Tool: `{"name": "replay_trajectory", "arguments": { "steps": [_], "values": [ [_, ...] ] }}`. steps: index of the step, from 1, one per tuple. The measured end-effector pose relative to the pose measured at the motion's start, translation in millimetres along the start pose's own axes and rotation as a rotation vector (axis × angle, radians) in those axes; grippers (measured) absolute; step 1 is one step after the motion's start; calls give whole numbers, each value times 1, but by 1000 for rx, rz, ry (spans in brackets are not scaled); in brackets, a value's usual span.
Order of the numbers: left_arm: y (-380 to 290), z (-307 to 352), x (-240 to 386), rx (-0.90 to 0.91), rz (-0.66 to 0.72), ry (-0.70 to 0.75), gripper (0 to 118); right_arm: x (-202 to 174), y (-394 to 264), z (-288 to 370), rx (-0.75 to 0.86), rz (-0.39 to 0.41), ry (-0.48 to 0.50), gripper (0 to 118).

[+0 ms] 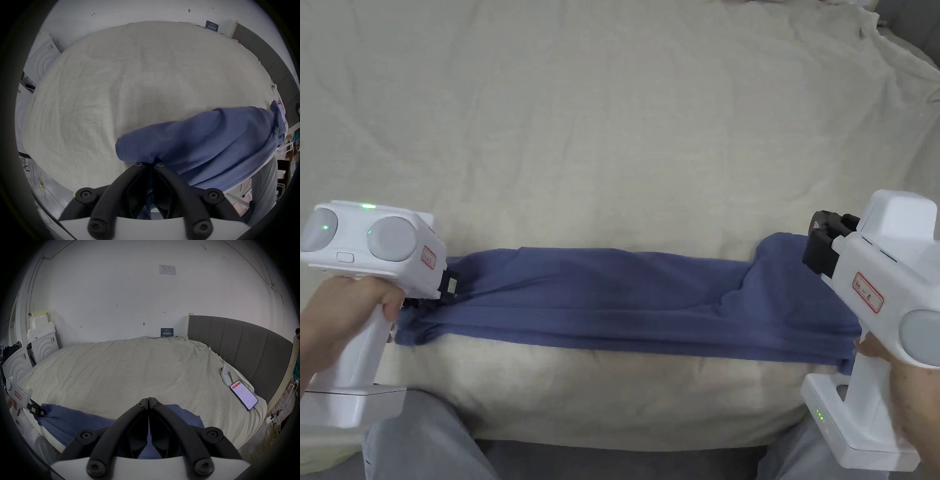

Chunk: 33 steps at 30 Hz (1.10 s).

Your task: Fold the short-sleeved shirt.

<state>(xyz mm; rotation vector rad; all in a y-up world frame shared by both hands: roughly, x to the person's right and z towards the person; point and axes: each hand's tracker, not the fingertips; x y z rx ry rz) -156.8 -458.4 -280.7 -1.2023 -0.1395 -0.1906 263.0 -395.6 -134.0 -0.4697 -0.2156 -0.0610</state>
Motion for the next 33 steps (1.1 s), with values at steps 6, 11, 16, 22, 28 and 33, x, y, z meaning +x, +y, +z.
{"name": "replay_trajectory", "arguments": {
  "steps": [6,11,16,22,28,33],
  "values": [
    [5,29,-28,84,106,-55,2,5,2,4,12,-18,5,0],
    [5,56,-60,123,176,-110,2,6,3,5,20,-25,9,0],
    [5,58,-85,124,209,89,2,7,4,8,29,-24,12,0],
    [10,79,-89,158,282,56,2,9,9,11,42,-29,11,0],
    [11,128,-54,268,245,-281,2,11,9,12,54,-37,16,0],
    [23,139,-4,294,159,-412,2,15,9,16,63,-37,17,0]
  ]
}}
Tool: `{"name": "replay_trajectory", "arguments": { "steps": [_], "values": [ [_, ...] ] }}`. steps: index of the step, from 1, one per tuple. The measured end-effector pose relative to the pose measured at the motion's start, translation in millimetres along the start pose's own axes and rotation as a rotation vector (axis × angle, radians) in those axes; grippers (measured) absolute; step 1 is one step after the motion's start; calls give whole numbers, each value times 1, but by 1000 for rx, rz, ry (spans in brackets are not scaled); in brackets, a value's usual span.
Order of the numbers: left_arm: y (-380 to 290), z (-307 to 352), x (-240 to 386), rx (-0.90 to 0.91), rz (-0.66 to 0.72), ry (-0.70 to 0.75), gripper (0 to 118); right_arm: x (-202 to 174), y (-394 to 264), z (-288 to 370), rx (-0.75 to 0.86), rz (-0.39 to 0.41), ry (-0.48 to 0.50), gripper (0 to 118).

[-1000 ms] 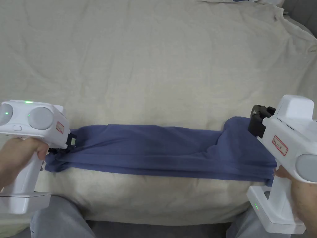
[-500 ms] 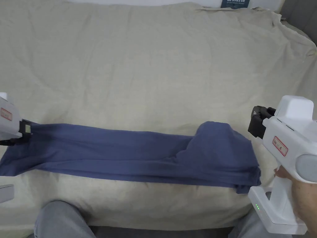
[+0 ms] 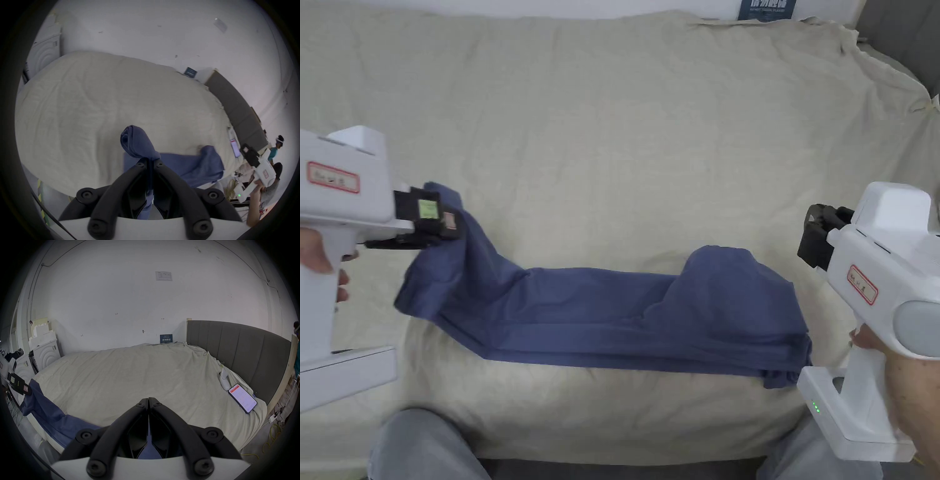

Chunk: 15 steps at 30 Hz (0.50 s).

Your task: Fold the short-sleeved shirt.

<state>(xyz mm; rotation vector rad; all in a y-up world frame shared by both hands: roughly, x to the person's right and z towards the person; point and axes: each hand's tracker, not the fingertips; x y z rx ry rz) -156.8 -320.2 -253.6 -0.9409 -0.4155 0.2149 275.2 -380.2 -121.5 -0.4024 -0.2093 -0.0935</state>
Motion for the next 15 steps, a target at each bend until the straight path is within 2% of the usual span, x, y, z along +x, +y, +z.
{"name": "replay_trajectory", "arguments": {
  "steps": [5,9,15],
  "values": [
    [-3,-46,49,-85,-7,-121,2,8,0,6,7,5,-15,0],
    [-14,-99,86,-169,-77,-94,2,18,-1,12,10,-7,-36,0],
    [-41,-164,119,-258,-178,25,2,35,-3,20,-2,-7,-84,0]
  ]
}}
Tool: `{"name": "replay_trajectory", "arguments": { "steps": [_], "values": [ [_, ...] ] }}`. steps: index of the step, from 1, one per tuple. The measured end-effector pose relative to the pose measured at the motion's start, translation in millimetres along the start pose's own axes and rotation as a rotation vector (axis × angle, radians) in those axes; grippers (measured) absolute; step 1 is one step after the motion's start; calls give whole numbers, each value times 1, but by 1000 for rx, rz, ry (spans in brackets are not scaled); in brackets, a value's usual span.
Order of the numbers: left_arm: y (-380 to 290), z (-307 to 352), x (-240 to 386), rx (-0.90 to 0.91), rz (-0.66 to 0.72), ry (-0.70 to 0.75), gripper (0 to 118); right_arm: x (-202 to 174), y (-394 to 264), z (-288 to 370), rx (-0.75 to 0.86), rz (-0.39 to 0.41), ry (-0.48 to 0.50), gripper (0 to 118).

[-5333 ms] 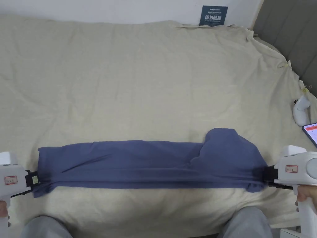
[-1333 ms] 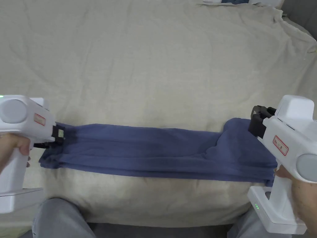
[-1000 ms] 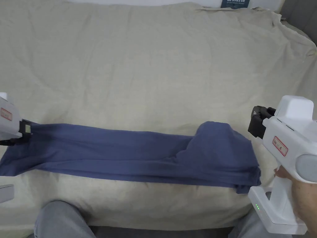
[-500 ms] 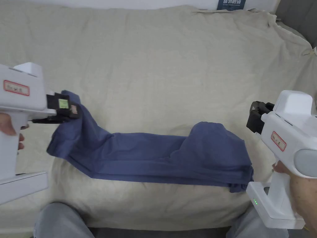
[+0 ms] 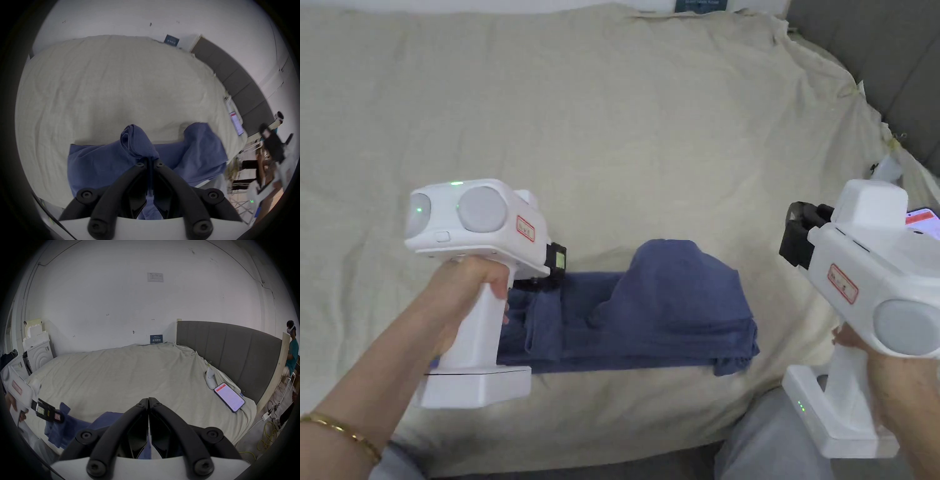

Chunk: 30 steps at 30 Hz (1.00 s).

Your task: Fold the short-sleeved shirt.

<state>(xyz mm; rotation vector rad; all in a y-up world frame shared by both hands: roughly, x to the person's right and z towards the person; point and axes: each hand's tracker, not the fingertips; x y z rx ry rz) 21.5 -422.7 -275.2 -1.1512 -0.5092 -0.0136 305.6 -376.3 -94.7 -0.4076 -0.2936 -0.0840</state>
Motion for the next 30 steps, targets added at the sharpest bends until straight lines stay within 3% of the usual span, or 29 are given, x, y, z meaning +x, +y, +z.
{"name": "replay_trajectory", "arguments": {
  "steps": [1,3,4,6,8,10,16,19,23,24,27,30],
  "values": [
    [-2,-10,4,-19,-10,9,3,2,0,1,-3,-3,-6,0],
    [-6,-24,8,-30,-8,2,17,6,-1,2,-5,-11,-15,0],
    [-6,-30,9,-33,6,-1,31,7,-2,2,-6,-14,-19,0],
    [-8,-33,9,-21,45,-35,72,6,-2,2,-9,-15,-24,0],
    [-8,-31,11,-23,55,-94,100,5,-2,3,-10,-12,-24,0],
    [-7,-23,11,-17,44,-126,108,2,-1,2,-11,-7,-18,0],
    [0,20,-15,112,66,-134,108,-8,0,0,-9,5,5,0],
    [-4,40,-31,207,46,-44,101,-13,1,-1,-7,4,21,0],
    [-21,49,-40,342,-17,124,31,-19,1,-4,-10,14,44,0],
    [-26,48,-42,352,-29,144,20,-21,1,-5,-10,14,47,0],
    [-42,39,-44,359,4,125,0,-24,2,-7,-11,17,55,0],
    [-58,23,-35,359,15,128,0,-26,2,-7,-11,16,63,0]
  ]
}}
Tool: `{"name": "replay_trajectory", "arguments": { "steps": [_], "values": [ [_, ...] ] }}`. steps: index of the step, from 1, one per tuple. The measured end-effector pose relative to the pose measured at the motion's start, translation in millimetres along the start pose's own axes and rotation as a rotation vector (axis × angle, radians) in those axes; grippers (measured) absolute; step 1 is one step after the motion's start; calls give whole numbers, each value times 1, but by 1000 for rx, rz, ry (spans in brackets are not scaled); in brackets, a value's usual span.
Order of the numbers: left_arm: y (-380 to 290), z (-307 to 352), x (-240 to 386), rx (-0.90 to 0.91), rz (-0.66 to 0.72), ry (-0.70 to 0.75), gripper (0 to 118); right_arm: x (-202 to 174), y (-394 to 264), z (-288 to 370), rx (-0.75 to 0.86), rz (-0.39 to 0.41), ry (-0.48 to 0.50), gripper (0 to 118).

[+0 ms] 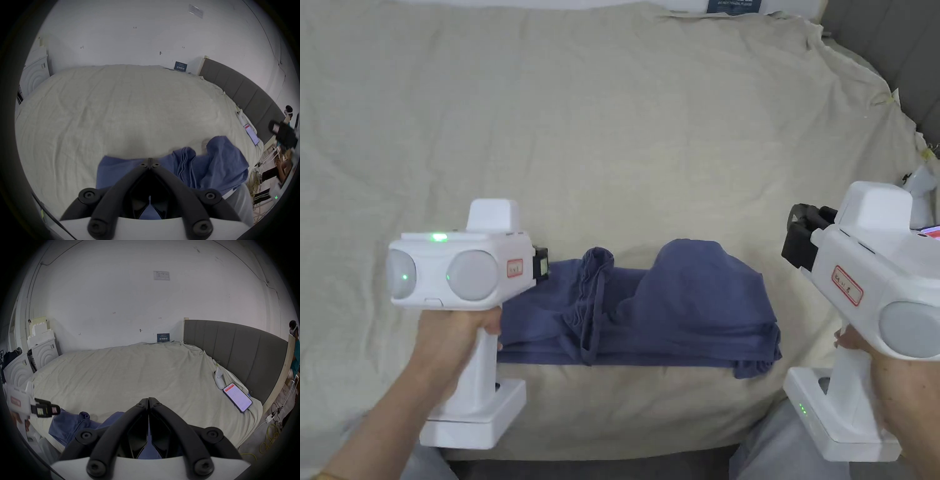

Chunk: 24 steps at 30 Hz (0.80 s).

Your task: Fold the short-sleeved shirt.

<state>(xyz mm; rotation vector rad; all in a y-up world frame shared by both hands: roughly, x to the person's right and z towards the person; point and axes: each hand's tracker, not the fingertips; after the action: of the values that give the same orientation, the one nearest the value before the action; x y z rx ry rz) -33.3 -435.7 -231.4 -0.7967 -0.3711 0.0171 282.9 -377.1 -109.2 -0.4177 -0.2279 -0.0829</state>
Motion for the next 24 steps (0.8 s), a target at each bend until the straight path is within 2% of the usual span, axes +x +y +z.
{"name": "replay_trajectory", "arguments": {
  "steps": [8,10,15,17,21,22,24],
  "values": [
    [-49,-43,48,-139,-122,-37,0,8,-4,3,-10,-17,-11,0],
    [-54,-49,62,-124,-140,-6,0,12,-6,4,-13,-26,-19,0],
    [-59,-50,91,-95,-326,61,0,20,-8,6,-23,-49,-34,0],
    [-62,-49,101,-88,-352,68,0,20,-9,6,-24,-47,-38,0],
    [-58,-48,120,-88,-381,29,0,21,-10,7,-27,-46,-41,0],
    [-54,-46,123,-86,-381,-21,0,21,-9,7,-27,-46,-40,0],
    [-44,-41,127,-124,-295,-160,0,20,-9,8,-25,-41,-43,0]
  ]
}}
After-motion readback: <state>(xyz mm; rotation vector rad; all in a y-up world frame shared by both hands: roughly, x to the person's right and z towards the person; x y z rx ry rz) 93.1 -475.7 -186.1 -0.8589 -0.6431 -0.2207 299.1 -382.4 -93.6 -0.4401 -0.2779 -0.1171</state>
